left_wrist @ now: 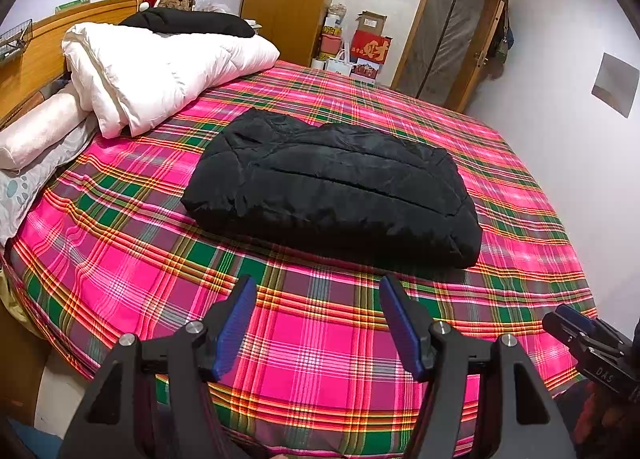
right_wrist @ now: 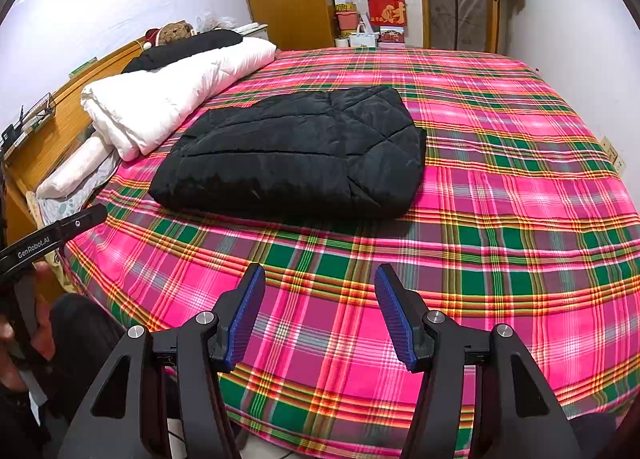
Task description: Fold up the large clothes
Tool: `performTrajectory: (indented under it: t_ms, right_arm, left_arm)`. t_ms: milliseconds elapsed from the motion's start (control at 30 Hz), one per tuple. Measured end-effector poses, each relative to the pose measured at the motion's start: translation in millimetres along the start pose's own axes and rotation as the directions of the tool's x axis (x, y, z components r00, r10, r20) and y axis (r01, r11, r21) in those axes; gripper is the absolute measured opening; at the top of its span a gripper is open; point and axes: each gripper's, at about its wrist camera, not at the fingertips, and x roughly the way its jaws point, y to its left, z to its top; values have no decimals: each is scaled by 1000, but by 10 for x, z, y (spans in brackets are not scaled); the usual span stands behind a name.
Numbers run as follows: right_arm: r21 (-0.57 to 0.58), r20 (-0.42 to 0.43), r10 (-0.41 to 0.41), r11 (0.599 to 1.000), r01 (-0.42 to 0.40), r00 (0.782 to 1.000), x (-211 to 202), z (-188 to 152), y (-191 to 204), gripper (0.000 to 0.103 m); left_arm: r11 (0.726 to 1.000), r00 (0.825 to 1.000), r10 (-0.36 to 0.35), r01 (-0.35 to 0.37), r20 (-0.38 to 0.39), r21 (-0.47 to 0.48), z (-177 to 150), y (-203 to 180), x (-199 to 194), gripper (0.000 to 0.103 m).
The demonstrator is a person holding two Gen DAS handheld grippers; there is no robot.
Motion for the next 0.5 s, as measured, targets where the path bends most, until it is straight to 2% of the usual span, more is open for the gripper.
performTrajectory:
  t_ms: [500]
  right_arm:
    - [3, 1, 0, 1000, 0, 1000, -17, 9, -31, 58]
  left_arm:
    - [1000, 1000, 9, -9, 5, -3, -7, -2, -18, 66]
